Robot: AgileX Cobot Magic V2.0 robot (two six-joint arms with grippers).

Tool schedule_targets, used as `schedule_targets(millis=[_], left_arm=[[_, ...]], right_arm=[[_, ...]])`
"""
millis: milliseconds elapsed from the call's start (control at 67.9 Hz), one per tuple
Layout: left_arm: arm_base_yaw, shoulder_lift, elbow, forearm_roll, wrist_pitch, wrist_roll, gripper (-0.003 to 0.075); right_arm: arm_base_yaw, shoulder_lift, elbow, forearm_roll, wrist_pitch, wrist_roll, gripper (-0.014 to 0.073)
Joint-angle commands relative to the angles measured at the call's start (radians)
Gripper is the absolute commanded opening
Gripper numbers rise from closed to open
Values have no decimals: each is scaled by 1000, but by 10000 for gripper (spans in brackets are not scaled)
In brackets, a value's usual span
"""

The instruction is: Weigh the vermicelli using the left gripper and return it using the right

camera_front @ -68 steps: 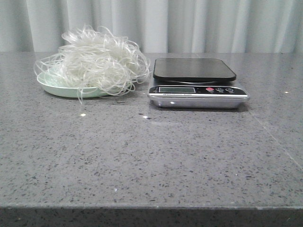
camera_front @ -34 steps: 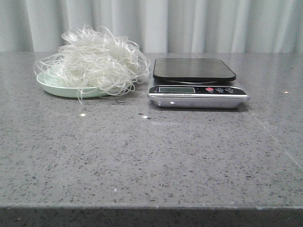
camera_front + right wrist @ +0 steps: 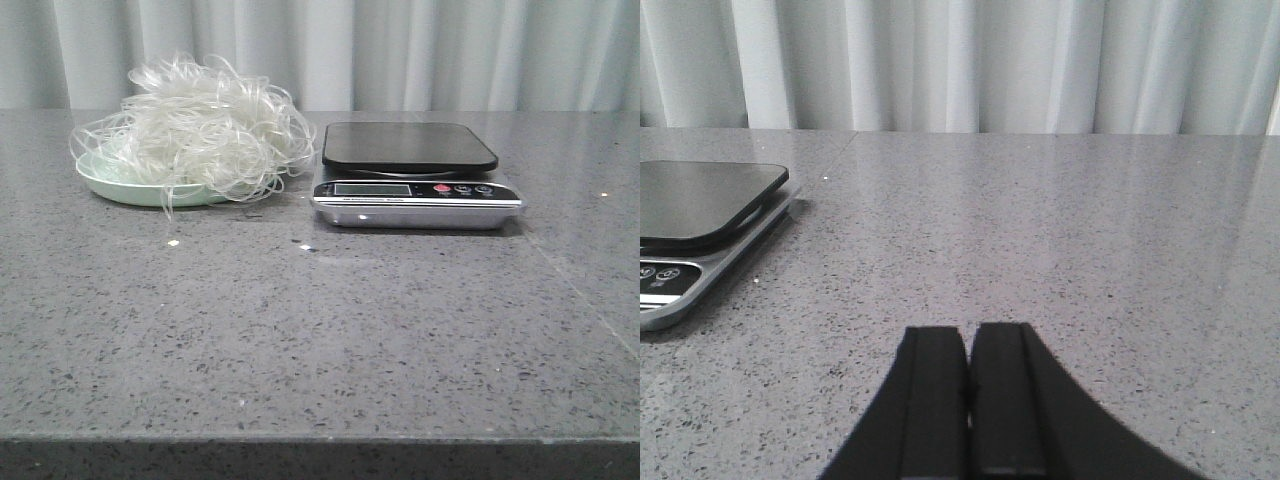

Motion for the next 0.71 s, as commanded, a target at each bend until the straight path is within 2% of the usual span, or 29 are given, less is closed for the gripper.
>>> schedule_targets(millis=[0, 147, 250, 442, 501, 545, 560, 574, 589, 633, 648, 663, 677, 692], left_arm=[[4, -16, -70, -18, -120, -13, 136], [4, 34, -306, -8, 92, -13, 136], [4, 143, -516, -8, 270, -13, 136], [4, 370, -790, -18, 448, -13, 147], [4, 438, -846, -18, 487, -13, 183], [4, 504, -889, -20, 520, -9, 251], [4, 504, -889, -20, 520, -9, 251], [4, 536, -909, -20, 532, -9, 289], [4, 536, -909, -20, 532, -9, 289], [4, 602, -932, -24, 543, -9, 369], [4, 602, -932, -24, 543, -9, 369], [4, 631, -940, -24, 544, -9, 417], [4, 631, -940, -24, 544, -9, 417], [4, 665, -950, -24, 544, -9, 450]], right_arm=[[-3, -17, -7, -11, -78, -1, 150], [-3, -17, -7, -11, -92, -1, 150], [-3, -17, -7, -11, -92, -1, 150], [-3, -17, -7, -11, -91, -1, 150], [-3, -17, -7, -11, -86, -1, 150], [-3, -17, -7, -11, -76, -1, 150], [-3, -17, -7, -11, -76, -1, 150], [-3, -17, -7, -11, -73, -1, 150], [-3, -17, -7, -11, -73, -1, 150], [-3, -17, -7, -11, -73, -1, 150], [-3, -17, -7, -11, -73, -1, 150], [-3, -17, -7, -11, -73, -1, 150], [-3, -17, -7, -11, -73, -1, 150], [-3, -17, -7, -11, -73, -1, 150]])
